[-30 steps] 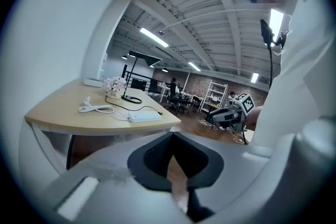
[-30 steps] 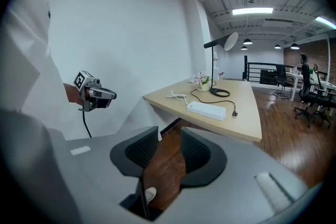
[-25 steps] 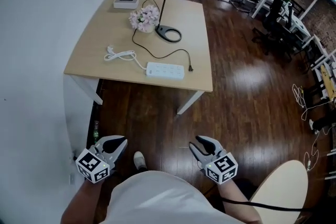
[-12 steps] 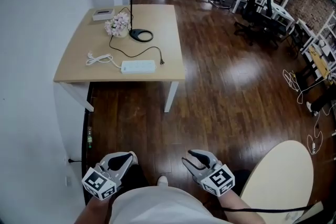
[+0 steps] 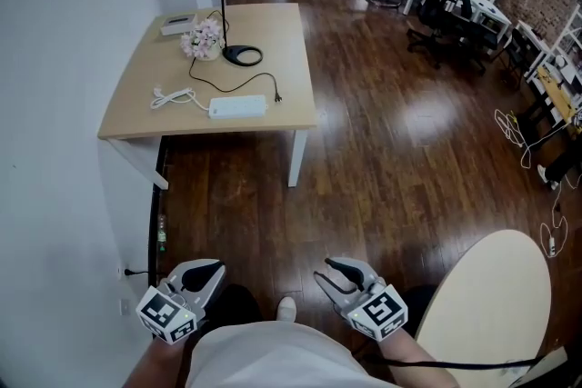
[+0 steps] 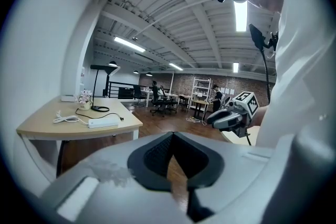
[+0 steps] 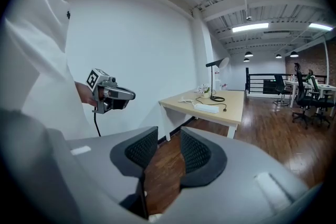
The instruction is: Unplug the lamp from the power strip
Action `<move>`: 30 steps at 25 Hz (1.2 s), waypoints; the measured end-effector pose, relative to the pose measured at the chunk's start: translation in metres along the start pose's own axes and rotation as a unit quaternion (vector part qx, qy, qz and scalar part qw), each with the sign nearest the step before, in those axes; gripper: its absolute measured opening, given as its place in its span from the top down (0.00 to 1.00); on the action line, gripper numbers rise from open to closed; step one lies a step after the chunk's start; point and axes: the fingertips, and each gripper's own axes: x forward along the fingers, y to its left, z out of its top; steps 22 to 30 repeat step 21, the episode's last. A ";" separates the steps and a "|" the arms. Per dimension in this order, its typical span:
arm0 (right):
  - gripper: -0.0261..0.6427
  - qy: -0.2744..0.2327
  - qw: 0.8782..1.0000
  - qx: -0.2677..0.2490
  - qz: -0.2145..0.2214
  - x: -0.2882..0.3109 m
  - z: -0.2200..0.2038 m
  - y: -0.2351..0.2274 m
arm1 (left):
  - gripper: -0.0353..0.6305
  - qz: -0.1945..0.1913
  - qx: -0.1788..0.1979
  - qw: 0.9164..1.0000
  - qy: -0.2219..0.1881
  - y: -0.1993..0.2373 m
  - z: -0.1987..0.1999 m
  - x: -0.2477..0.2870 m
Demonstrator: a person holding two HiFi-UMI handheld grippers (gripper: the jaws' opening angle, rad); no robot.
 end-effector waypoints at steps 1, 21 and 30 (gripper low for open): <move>0.75 0.001 1.000 0.001 -0.004 -0.001 -0.002 0.000 | 0.94 0.000 0.001 1.000 0.000 0.000 0.003 -0.001; 0.76 0.013 1.000 -0.005 0.002 0.088 0.048 0.040 | 0.94 -0.016 0.005 1.000 -0.025 0.083 0.008 -0.051; 0.76 0.013 1.000 -0.005 0.002 0.088 0.048 0.040 | 0.94 -0.016 0.005 1.000 -0.025 0.083 0.008 -0.051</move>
